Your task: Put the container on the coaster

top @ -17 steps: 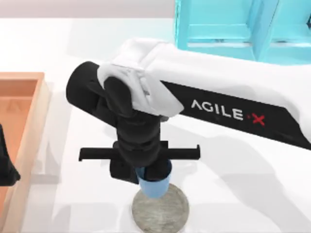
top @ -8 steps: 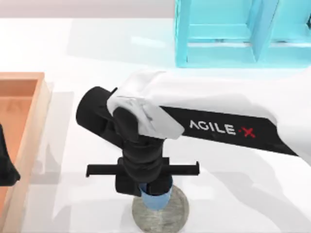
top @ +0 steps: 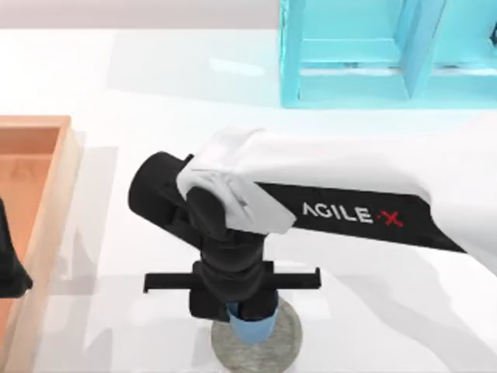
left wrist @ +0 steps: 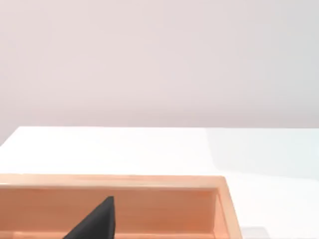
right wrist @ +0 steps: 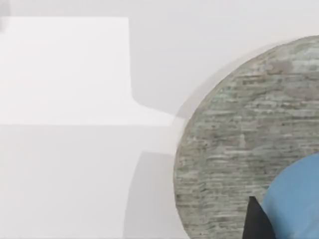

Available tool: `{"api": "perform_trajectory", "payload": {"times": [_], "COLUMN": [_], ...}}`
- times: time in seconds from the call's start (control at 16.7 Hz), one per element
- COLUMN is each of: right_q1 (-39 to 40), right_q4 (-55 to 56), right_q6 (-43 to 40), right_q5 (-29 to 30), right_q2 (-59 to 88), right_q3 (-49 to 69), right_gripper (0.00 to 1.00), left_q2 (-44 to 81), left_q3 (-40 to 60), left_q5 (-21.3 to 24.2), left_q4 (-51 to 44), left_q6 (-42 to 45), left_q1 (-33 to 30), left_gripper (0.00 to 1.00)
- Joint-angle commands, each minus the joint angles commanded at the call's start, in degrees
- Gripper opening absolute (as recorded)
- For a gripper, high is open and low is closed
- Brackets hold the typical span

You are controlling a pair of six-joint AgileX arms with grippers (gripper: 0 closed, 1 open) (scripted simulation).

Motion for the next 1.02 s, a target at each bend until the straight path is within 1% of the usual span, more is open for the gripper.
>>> {"api": "perform_trajectory", "payload": {"times": [0.66,0.72,1.02], "right_q1": [0.0,0.0,0.0], "right_q4": [0.0,0.0,0.0], "right_q6": [0.0,0.0,0.0], "right_q5": [0.0,0.0,0.0], "right_q2": [0.0,0.0,0.0], "right_q3": [0.0,0.0,0.0], "right_gripper": [0.98,1.0,1.0], "left_q2": [0.0,0.0,0.0], "left_q3": [0.0,0.0,0.0], "left_q5": [0.0,0.0,0.0], "left_q4": [0.0,0.0,0.0], "left_q6": [0.0,0.0,0.0], "left_q1": [0.0,0.0,0.0], "left_gripper": [1.0,1.0,1.0]}}
